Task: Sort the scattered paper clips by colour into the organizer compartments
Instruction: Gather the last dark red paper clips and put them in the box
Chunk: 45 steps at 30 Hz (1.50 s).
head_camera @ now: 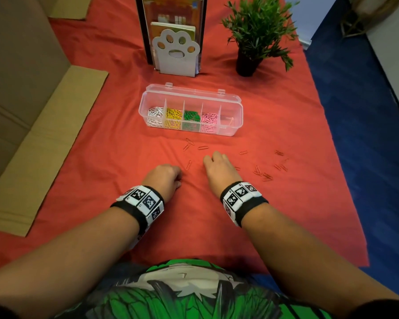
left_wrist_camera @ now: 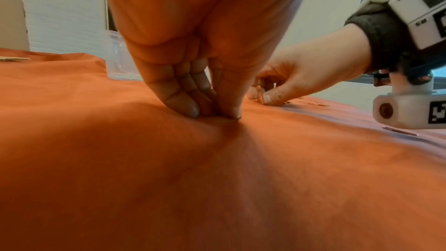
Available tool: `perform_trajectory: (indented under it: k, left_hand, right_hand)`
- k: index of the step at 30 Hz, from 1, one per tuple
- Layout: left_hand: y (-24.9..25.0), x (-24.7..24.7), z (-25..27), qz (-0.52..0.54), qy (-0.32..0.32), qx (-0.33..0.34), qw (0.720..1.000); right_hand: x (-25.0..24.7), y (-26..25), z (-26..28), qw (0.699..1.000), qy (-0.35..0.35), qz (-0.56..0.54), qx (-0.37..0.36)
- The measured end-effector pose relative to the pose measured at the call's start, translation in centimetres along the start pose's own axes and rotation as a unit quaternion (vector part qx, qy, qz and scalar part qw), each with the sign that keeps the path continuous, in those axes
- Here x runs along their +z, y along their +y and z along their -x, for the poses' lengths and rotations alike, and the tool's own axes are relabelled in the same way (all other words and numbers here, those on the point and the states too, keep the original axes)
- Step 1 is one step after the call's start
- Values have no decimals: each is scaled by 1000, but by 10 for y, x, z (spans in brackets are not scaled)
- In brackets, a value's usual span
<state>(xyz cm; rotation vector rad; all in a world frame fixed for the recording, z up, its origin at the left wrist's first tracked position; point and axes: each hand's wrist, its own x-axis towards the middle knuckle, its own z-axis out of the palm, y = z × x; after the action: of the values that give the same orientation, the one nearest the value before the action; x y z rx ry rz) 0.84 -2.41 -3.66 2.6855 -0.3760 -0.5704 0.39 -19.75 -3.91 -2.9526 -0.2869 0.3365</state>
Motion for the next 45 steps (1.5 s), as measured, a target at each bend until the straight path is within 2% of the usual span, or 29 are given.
perform_trajectory:
  k: [2, 4, 7, 8, 9, 11, 12, 13, 14, 15, 16, 17, 18, 19, 20, 21, 23, 26, 30, 33, 35, 36, 37, 39, 40, 41, 43, 44, 45]
  left_hand:
    - [1, 1, 0, 3, 3, 1, 1000]
    - [2, -3, -1, 32, 9, -14, 999]
    - [6, -11, -7, 149, 3, -72, 986]
    - [7, -15, -10, 222, -2, -110, 969]
    - [9, -18, -13, 312, -8, -153, 938]
    - [16, -24, -15, 486, -17, -221, 845]
    - [19, -28, -15, 544, -23, -236, 805]
    - [21, -32, -15, 582, -33, -241, 776]
    - [23, -34, -15, 604, -41, -242, 759]
    - [25, -35, -17, 616, -42, -240, 749]
    - [26, -34, -19, 618, -39, -241, 747]
    - [26, -31, -23, 602, -31, -239, 762]
    - [26, -27, -27, 556, -18, -230, 799]
    - [26, -23, -30, 478, -4, -210, 853]
    - [24, -18, -32, 382, 15, -179, 906]
    - [24, -14, -34, 289, 35, -145, 945]
    - [22, -8, -34, 124, 64, -94, 986]
    - [21, 0, -36, 9, 74, -34, 997]
    - [25, 3, -36, -18, 51, -18, 998]
    - [26, 0, -38, 46, 50, -49, 997]
    - [29, -8, -38, 176, 30, -112, 978]
    - [31, -12, -37, 290, 2, -148, 946]
    - [32, -16, -36, 414, -27, -178, 892]
    - [31, -25, -30, 608, -63, -202, 765]
    - [30, -30, -27, 666, -83, -200, 714]
    - [28, -33, -25, 699, -90, -194, 683]
    - [24, -38, -25, 724, -77, -194, 658]
    - [23, -39, -27, 723, -67, -200, 658]
    - [22, -39, -30, 710, -54, -211, 670]
  right_hand:
    - [1, 5, -1, 999, -20, -32, 17]
    - [0, 15, -5, 989, -32, -129, 65]
    - [-5, 30, -8, 937, -21, -311, 160]
    - [-9, 34, -8, 902, -25, -383, 197]
    - [-13, 37, -6, 855, -29, -462, 235]
    - [-21, 43, -3, 743, -33, -602, 289]
    - [-24, 44, -1, 699, -30, -648, 301]
    - [-26, 45, 2, 672, -28, -674, 307]
    - [-25, 45, 2, 664, -28, -680, 309]
    - [-24, 45, 3, 681, -31, -665, 306]
    - [-22, 43, 2, 724, -38, -620, 299]
    - [-19, 42, 1, 786, -49, -546, 287]
    - [-16, 40, 0, 852, -57, -446, 267]
    - [-14, 36, 1, 906, -63, -340, 242]
    - [-12, 33, 2, 942, -65, -246, 217]
    - [-9, 29, 3, 964, -69, -171, 192]
    - [-4, 19, 8, 983, -69, -78, 151]
    - [-1, 8, 16, 992, -62, -9, 111]
    - [-4, 9, 9, 992, -73, -42, 96]
    - [-5, 12, -1, 991, -45, -93, 90]
    - [-5, 11, -3, 995, -31, -60, 74]
    - [-5, 9, -3, 997, -29, -38, 67]
    - [-5, 6, -2, 998, -27, -17, 61]
    - [-4, 3, -1, 998, -27, 3, 55]
    - [-5, 2, -1, 998, -30, 2, 59]
    - [-5, 2, -3, 997, -39, -7, 67]
    - [-8, 4, -8, 992, -69, -56, 84]
    - [-11, 7, -11, 987, -85, -98, 97]
    - [-15, 11, -14, 977, -93, -152, 114]
